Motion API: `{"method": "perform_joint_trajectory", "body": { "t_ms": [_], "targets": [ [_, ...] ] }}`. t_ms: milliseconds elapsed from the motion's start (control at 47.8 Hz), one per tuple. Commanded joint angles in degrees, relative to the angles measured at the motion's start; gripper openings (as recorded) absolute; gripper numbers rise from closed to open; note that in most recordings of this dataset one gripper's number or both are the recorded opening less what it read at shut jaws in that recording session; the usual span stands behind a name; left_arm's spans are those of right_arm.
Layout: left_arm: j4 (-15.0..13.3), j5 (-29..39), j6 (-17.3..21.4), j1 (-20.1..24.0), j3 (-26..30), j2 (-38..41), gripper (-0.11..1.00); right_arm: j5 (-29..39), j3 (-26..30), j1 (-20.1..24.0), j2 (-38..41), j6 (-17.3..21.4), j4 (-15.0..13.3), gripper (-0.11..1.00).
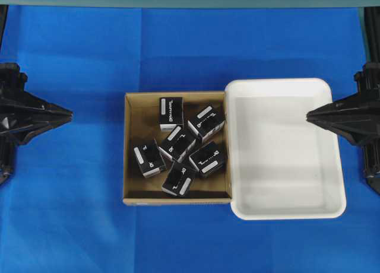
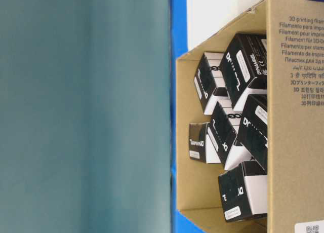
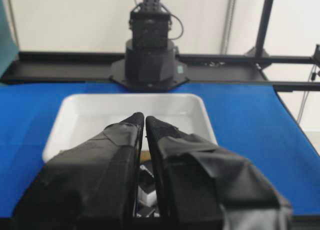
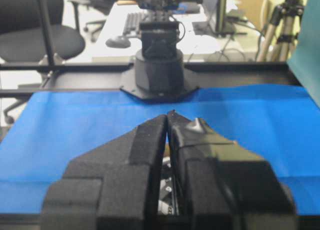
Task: Pick a box that is randomly placed inside the cardboard box.
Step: 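Move the right gripper over the cardboard box above a black-and-white box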
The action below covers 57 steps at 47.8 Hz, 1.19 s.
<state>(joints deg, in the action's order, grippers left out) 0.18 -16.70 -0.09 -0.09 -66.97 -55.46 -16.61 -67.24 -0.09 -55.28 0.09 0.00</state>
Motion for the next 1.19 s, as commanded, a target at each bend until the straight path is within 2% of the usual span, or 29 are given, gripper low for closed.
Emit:
{"method": "perform_joint_trajectory", "body": {
  "t_ms": [0, 63, 125, 230, 335, 418, 669, 732, 983, 1171],
  "targets": [
    [0.35, 0.62, -2.46, -0.62, 2.55, 1.41, 0.14, -0.26, 3.08, 0.26, 0.88, 1.41, 0.97, 0.14],
    [0.44, 1.85, -4.48, -0.35, 3.16, 1.32, 0.1, 2.11, 8.0, 0.26, 2.9, 2.29, 7.03, 0.15],
    [0.44, 3.34, -6.94, -0.18, 3.96, 1.14, 0.01, 5.63, 13.36, -0.7, 5.27, 2.99, 10.28, 0.05],
    [0.7, 6.77, -10.99, 0.26, 4.92, 0.7, -0.06, 14.68, 20.83, -1.41, 9.93, 3.6, 10.37, 0.01],
    [0.79, 10.28, -12.04, -0.44, 5.71, 0.26, -0.07, 21.62, 26.46, -1.85, 14.77, 5.89, 11.25, 0.0],
    [0.79, 13.54, -11.43, -1.05, 6.42, -0.53, -0.07, 23.82, 30.5, -2.29, 19.07, 10.72, 12.13, 0.0],
    [0.79, 24.08, -6.06, -2.29, 9.14, -2.99, -0.07, 32.26, 38.5, -4.39, 29.18, 23.29, 12.04, 0.0],
    [0.7, 25.93, -5.71, -2.64, 9.49, -3.6, -0.07, 35.16, 40.96, -4.83, 32.08, 26.98, 11.95, 0.0],
    [0.79, 33.22, -5.71, -2.81, 9.67, -4.39, -0.07, 49.83, 51.24, -6.42, 41.66, 35.6, 10.72, 0.0],
    [0.7, 35.51, -5.01, -2.9, 9.67, -4.66, -0.07, 61.17, 57.13, -8.17, 47.81, 42.1, 9.49, 0.0]
  ]
}}
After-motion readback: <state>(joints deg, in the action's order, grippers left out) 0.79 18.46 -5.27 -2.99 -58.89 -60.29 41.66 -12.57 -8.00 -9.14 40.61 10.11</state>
